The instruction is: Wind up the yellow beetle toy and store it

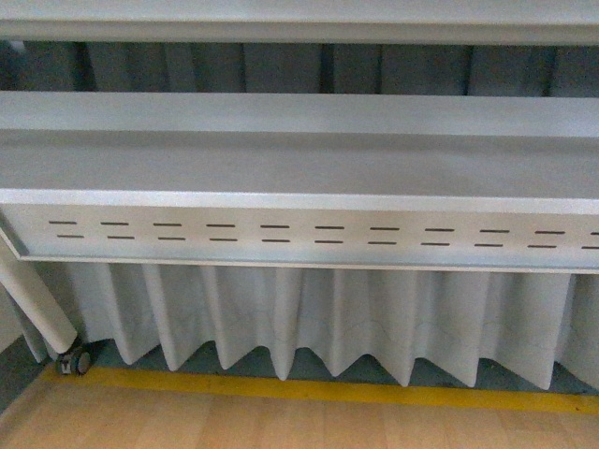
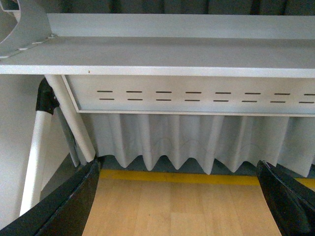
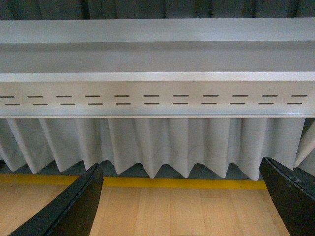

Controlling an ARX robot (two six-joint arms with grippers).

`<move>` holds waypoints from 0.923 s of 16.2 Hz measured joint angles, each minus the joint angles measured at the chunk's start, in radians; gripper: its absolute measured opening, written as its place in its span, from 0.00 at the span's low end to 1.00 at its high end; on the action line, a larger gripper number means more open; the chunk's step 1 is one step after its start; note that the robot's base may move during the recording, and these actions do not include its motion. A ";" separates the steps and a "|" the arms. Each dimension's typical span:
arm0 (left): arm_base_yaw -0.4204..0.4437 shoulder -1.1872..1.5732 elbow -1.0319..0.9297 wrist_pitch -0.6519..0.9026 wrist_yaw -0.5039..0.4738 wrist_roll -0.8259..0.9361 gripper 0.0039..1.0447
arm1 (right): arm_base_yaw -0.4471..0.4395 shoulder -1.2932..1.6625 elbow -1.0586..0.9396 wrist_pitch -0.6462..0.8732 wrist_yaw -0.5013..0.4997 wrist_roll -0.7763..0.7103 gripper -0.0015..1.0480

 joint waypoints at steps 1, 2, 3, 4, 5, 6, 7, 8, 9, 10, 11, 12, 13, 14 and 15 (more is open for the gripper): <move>0.000 0.000 0.000 0.000 0.000 0.000 0.94 | 0.000 0.000 0.000 0.000 0.000 0.000 0.94; 0.000 0.000 0.000 0.000 0.000 0.000 0.94 | 0.000 0.000 0.000 0.000 0.000 0.000 0.94; 0.000 0.000 0.000 0.000 0.000 0.000 0.94 | 0.000 0.000 0.000 0.000 0.000 0.000 0.94; 0.000 0.000 0.000 0.000 0.000 0.000 0.94 | 0.000 0.000 0.000 0.000 0.000 0.000 0.94; 0.000 0.000 0.000 0.000 0.000 0.000 0.94 | 0.000 0.000 0.000 0.000 0.000 0.000 0.94; 0.000 0.000 0.000 0.000 0.000 0.000 0.94 | 0.000 0.000 0.000 0.000 0.000 0.000 0.94; 0.000 0.000 0.000 0.000 0.000 0.000 0.94 | 0.000 0.000 0.000 0.000 0.000 0.000 0.94; 0.000 0.000 0.000 0.000 0.000 0.000 0.94 | 0.000 0.000 0.000 0.000 0.000 0.000 0.94; 0.000 0.000 0.000 0.000 0.000 0.000 0.94 | 0.000 0.000 0.000 0.000 0.000 0.000 0.94; 0.000 0.000 0.000 0.000 0.000 0.000 0.94 | 0.000 0.000 0.000 0.000 0.000 0.000 0.94; 0.000 0.000 0.000 0.000 0.000 0.000 0.94 | 0.000 0.000 0.000 0.000 0.000 0.000 0.94; 0.000 0.000 0.000 0.000 0.000 0.000 0.94 | 0.000 0.000 0.000 0.000 0.000 0.000 0.94; 0.000 0.000 0.000 0.000 0.000 0.000 0.94 | 0.000 0.000 0.000 0.000 0.000 0.000 0.94; 0.000 0.000 0.000 0.000 0.000 0.000 0.94 | 0.000 0.000 0.000 0.000 0.000 0.000 0.94; 0.000 0.000 0.000 0.000 0.000 0.000 0.94 | 0.000 0.000 0.000 0.000 0.000 0.000 0.94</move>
